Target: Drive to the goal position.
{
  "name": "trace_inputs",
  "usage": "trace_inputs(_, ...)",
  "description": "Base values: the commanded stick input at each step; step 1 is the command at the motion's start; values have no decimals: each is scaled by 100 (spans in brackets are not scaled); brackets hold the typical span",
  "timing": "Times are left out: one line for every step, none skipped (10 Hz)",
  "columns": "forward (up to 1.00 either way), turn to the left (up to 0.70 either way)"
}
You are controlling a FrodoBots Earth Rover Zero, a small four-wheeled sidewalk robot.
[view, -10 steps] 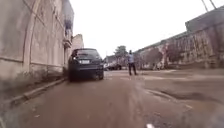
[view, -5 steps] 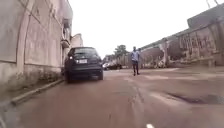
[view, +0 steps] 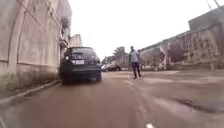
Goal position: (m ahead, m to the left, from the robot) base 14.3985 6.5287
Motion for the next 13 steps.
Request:
trace_inputs(70, 0)
trace_inputs(70, 0)
trace_inputs(70, 0)
trace_inputs(70, 0)
trace_inputs(70, 0)
trace_inputs(70, -14)
trace_inputs(70, -35)
trace_inputs(70, -35)
trace_inputs(70, -35)
trace_inputs(70, -35)
trace_inputs(70, -35)
trace_inputs(70, -35)
trace_inputs(70, -35)
